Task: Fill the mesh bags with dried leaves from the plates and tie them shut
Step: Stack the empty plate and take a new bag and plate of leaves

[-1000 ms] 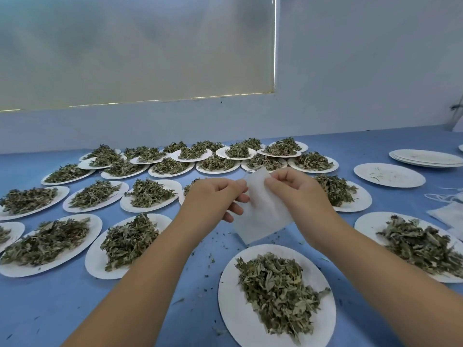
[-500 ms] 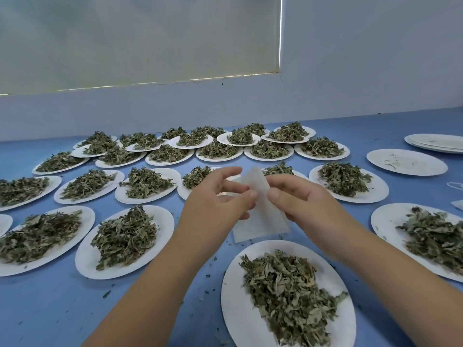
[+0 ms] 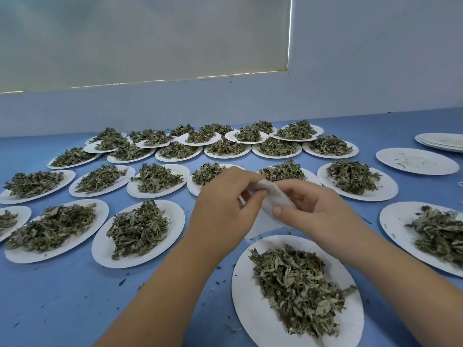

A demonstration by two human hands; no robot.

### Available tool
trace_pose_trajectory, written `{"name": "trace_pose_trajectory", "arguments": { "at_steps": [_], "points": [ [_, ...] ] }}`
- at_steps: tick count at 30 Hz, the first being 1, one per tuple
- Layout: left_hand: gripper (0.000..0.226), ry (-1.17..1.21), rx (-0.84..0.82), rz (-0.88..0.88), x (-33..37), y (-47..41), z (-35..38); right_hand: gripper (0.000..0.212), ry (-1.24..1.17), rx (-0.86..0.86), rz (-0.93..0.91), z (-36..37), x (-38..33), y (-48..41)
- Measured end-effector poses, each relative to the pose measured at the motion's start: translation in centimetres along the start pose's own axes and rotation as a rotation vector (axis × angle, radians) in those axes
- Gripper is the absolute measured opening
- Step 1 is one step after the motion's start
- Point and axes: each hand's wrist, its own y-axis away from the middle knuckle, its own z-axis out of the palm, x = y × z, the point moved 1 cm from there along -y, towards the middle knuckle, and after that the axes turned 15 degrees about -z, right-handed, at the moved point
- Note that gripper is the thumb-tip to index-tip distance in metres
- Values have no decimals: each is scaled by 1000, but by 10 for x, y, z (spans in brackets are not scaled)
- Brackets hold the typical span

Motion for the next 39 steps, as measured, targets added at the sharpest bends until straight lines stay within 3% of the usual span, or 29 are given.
{"name": "trace_pose_trajectory", "arguments": {
  "at_steps": [7, 11, 20, 26, 31, 37, 39],
  "points": [
    [8, 162, -17, -252, -2, 1, -1, 22, -4, 43, 13, -4, -5, 2],
    [2, 149, -14, -296, -4, 1, -4, 21, 28, 49, 36, -6, -6, 4],
    [3, -26, 16, -225, -2, 2, -6, 18, 123, -9, 39, -10, -16, 1],
    [39, -158, 46, -129, 5, 2, -14, 10, 281, -30, 40, -15, -27, -23],
    [53, -322, 116, -238, -2, -2, -20, 11, 425, -57, -37, -10, -28, -47],
    [28, -446, 96, -137, -3, -5, -24, 20, 505, 26, -172, 6, -16, -52],
    [29, -464, 34, -119, -2, -5, -23, 17, 517, 57, -217, 9, -8, -46]
  ]
}}
